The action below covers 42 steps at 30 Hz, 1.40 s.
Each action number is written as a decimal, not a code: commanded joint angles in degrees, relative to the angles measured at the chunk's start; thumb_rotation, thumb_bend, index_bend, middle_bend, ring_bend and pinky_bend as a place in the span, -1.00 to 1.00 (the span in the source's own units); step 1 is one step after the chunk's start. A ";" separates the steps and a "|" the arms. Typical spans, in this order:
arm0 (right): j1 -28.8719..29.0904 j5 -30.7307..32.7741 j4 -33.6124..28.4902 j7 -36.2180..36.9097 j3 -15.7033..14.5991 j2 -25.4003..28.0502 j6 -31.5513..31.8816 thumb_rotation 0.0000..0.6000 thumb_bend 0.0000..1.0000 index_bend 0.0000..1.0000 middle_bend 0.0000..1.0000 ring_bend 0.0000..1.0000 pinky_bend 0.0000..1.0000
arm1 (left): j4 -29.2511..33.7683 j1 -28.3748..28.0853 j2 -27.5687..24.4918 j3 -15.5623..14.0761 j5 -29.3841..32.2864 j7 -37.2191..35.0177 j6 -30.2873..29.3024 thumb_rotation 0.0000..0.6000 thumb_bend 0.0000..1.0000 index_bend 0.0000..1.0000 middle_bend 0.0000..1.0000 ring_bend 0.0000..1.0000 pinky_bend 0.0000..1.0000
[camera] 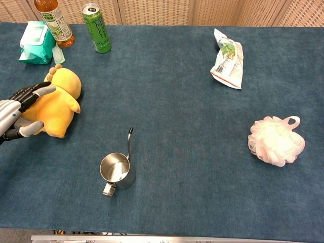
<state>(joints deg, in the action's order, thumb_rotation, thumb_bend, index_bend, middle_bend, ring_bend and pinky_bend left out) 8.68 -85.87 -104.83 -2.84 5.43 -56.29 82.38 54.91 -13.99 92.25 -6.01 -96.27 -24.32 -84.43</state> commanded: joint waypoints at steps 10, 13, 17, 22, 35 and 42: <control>-0.20 0.06 -0.01 0.08 -0.03 0.01 0.23 1.00 -0.67 -0.44 -0.32 -0.53 -0.48 | -2.24 -2.04 2.56 2.06 -0.62 -1.58 -1.03 -0.98 -0.99 -1.00 -1.00 -1.00 -1.00; -0.32 -0.05 -0.16 0.10 0.00 0.15 0.49 1.00 -0.67 -0.44 -0.32 -0.53 -0.48 | -3.35 -2.81 3.62 2.18 -0.74 -1.86 -0.28 -0.97 -0.99 -1.00 -1.00 -1.00 -1.00; -0.51 -0.03 -0.29 0.12 0.01 0.31 0.76 1.00 -0.67 -0.44 -0.32 -0.53 -0.48 | -4.63 -3.19 4.41 2.15 -0.68 -1.69 0.24 -0.97 -0.99 -1.00 -1.00 -1.00 -1.00; -0.56 0.03 -0.20 0.19 0.00 0.27 0.74 1.00 -0.67 -0.44 -0.32 -0.53 -0.48 | -4.91 -2.58 4.32 1.28 -0.88 -1.63 -0.06 -0.97 -0.99 -1.00 -1.00 -1.00 -1.00; 0.00 -0.14 -0.11 -0.03 0.04 -0.37 -0.05 1.00 -0.67 -0.44 -0.32 -0.53 -0.48 | -4.55 1.27 2.76 -0.86 -0.36 -1.51 -2.08 -0.97 -0.99 -1.00 -1.00 -1.00 -1.00; 0.23 -0.28 -0.15 -0.23 -0.09 -0.68 -0.45 1.00 -0.67 -0.44 -0.32 -0.53 -0.48 | -5.29 3.41 2.25 -2.06 -0.50 -1.62 -3.18 -0.97 -0.99 -1.00 -1.00 -1.00 -1.00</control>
<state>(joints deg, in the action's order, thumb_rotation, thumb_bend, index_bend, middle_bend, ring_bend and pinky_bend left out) 8.90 -86.13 -104.97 -3.05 5.36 -56.97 81.93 49.78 -10.82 94.59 -7.88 -96.68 -25.97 -87.42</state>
